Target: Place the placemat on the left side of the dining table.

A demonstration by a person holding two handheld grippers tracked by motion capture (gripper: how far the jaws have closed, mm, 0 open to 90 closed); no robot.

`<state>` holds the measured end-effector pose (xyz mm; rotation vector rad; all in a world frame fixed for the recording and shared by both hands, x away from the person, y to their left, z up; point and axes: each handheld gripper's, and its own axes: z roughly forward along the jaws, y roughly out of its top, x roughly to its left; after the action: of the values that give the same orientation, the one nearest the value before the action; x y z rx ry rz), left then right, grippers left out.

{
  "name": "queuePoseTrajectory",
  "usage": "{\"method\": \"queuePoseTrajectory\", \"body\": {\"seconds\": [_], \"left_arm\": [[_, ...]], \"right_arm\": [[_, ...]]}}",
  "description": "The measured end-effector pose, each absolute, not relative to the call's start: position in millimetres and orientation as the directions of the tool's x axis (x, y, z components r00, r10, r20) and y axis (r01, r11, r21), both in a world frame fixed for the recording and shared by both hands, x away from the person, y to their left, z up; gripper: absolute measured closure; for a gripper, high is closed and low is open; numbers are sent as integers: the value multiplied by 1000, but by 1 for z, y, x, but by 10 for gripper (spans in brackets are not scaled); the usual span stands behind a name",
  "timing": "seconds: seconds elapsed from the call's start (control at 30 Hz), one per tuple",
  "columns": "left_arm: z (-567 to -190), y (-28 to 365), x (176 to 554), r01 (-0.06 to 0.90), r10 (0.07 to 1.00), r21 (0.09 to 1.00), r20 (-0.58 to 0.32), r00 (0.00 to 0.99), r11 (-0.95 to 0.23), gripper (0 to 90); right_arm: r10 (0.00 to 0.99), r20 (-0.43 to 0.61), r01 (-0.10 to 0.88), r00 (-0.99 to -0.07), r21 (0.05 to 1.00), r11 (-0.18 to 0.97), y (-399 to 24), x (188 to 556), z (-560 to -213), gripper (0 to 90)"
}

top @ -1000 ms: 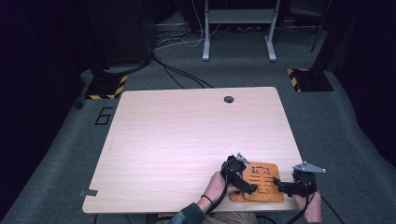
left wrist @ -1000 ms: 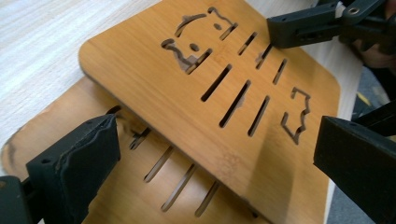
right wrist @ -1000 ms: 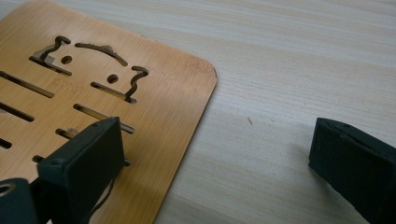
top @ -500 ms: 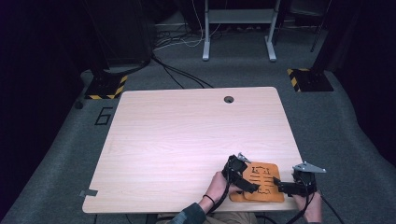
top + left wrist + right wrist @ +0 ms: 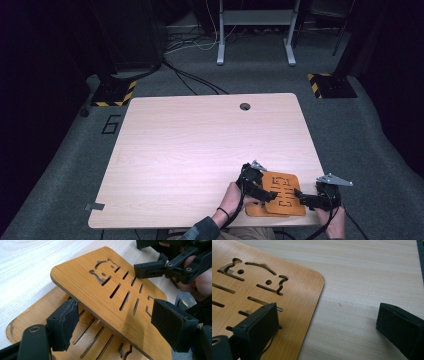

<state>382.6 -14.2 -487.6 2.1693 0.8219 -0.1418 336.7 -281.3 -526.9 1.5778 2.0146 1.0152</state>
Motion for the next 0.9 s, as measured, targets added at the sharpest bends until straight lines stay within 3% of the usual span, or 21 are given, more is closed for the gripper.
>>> {"method": "queuePoseTrajectory", "body": {"seconds": [0.1, 0.17, 0.5, 0.9], "left_arm": [[-485, -14, 383, 600, 514, 652, -354, 782, -464, 248], [-484, -15, 382, 610, 482, 645, -395, 782, -460, 310], [-478, -20, 380, 604, 485, 648, -385, 786, -464, 443], [-473, -18, 386, 638, 458, 643, -455, 763, -423, 532]], "right_arm": [[947, 134, 668, -291, 737, 101, -282, 337, -527, 32], [947, 148, 668, -286, 739, 87, -283, 337, -527, 32], [945, 171, 666, -280, 743, 63, -286, 337, -527, 30], [946, 184, 667, -268, 744, 44, -288, 337, -527, 21]]}}
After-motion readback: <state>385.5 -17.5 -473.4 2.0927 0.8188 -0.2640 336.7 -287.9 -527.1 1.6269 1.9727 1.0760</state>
